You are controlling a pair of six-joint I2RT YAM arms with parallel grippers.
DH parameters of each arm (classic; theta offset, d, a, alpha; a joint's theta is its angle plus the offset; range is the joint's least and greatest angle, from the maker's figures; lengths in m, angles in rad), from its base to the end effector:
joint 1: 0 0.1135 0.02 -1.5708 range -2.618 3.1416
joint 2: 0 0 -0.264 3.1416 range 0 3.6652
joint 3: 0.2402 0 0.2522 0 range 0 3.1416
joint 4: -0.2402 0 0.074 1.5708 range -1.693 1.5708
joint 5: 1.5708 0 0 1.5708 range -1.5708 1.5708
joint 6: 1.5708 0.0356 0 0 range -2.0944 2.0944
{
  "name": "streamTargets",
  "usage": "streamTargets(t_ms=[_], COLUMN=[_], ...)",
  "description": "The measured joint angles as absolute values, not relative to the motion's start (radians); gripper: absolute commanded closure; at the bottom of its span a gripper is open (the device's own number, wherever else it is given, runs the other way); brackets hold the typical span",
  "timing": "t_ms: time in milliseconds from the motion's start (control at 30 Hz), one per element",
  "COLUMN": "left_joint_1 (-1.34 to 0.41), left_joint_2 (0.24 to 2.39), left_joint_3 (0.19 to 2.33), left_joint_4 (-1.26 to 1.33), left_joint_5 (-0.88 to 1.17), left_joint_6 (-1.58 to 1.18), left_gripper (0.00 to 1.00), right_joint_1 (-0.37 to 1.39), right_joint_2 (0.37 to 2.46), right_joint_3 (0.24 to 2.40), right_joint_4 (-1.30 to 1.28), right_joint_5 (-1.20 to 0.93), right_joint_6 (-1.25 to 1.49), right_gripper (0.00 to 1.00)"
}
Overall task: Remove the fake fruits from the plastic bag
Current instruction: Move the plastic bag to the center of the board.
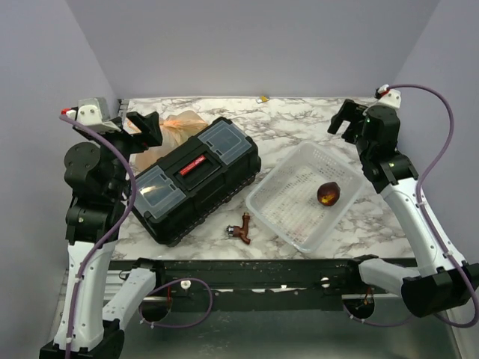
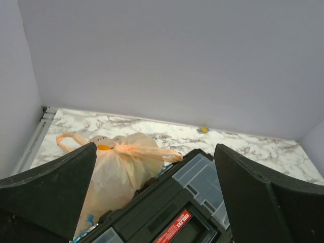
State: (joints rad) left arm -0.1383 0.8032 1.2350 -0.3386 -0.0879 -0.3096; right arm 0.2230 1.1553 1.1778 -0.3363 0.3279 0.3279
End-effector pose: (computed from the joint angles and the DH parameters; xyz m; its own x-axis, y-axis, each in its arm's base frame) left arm 0.1421 -0.0166 0.4707 0.0723 -0.3165 -0.9458 0.0764 0.9473 -0.3111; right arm 0.2555 0.0462 0.3873 -0.2562 0.2545 -0.9325 0.1816 0.9602 0.2122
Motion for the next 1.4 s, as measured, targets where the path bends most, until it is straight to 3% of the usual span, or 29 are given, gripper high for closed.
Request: streamTargets(t_ms=[867,1400], left_joint_1=[-0.138,-0.019], left_joint_2=[0.940,1.226], left_joint_3=[1.251,1.376], left_joint_4=[-0.451,-0.577], left_joint_5=[-0.021,-0.072], left_joint_6=[-0.350,-0.471], left_gripper=[0.01,0.01], right_joint_1=[0.223,0.223], right_joint_2=[1.132,1.304], right_joint_3=[1.248,1.282], right_joint_4=[-0.459,-0.601], right_joint_5=[0.189,0.162], right_joint_6=[0.384,0.437], right_gripper=[0.00,0.00])
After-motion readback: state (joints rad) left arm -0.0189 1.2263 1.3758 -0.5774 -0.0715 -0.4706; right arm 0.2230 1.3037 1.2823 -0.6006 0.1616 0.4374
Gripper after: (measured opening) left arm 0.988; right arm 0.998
